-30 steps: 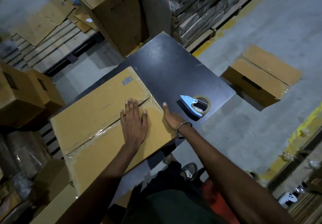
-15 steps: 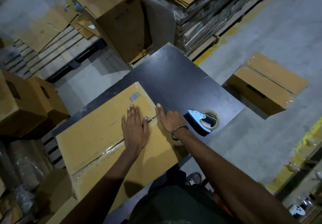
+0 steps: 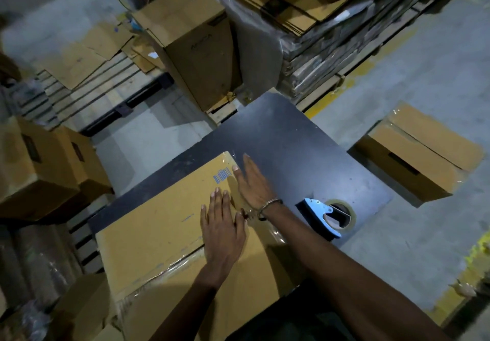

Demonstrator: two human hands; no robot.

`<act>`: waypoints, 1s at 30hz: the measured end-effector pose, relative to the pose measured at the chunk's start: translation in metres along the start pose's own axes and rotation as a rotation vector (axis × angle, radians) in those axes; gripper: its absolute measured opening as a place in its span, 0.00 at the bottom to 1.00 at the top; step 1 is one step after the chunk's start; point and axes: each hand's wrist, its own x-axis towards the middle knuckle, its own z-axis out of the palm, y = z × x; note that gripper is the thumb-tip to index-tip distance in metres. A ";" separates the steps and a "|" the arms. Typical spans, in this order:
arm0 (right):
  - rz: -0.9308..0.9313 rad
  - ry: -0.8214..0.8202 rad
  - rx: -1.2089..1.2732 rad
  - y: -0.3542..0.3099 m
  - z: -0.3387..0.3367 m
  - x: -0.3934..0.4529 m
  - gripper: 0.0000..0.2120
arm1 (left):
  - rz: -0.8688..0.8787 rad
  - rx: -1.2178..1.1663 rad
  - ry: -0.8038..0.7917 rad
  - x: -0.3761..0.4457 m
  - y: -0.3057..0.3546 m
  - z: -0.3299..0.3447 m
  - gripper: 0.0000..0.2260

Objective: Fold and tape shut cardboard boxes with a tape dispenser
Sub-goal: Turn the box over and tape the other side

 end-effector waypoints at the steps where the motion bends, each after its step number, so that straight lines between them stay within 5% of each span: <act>1: -0.087 -0.022 -0.021 -0.005 0.006 0.004 0.33 | -0.003 -0.021 0.008 0.002 0.000 -0.001 0.29; 5: -0.035 -0.017 -0.124 -0.005 0.016 0.007 0.33 | -0.013 -0.148 0.074 0.019 -0.009 -0.010 0.21; 11: 0.191 -0.139 -0.155 -0.019 -0.014 0.046 0.46 | -0.049 -0.157 0.176 0.026 -0.003 -0.009 0.15; 15: -0.163 -0.121 -0.051 -0.028 -0.004 0.076 0.34 | -0.107 -0.166 0.184 0.022 0.007 -0.006 0.15; 20: -0.235 -0.082 -0.134 -0.018 0.020 0.093 0.20 | -0.142 -0.180 0.200 0.019 0.016 0.003 0.15; 22: -0.134 -0.115 -0.001 -0.021 0.013 0.099 0.23 | -0.144 -0.185 0.210 0.018 0.018 0.002 0.16; 25: 0.280 -0.281 0.279 0.013 0.015 0.148 0.42 | -0.150 -0.166 0.197 0.017 0.021 -0.001 0.17; 27: 0.389 -0.302 0.362 0.048 0.021 0.171 0.54 | -0.146 -0.160 0.188 0.017 0.021 -0.001 0.17; 30: 0.307 -0.216 0.417 0.013 -0.005 0.101 0.36 | -0.134 -0.163 0.190 0.017 0.019 -0.001 0.17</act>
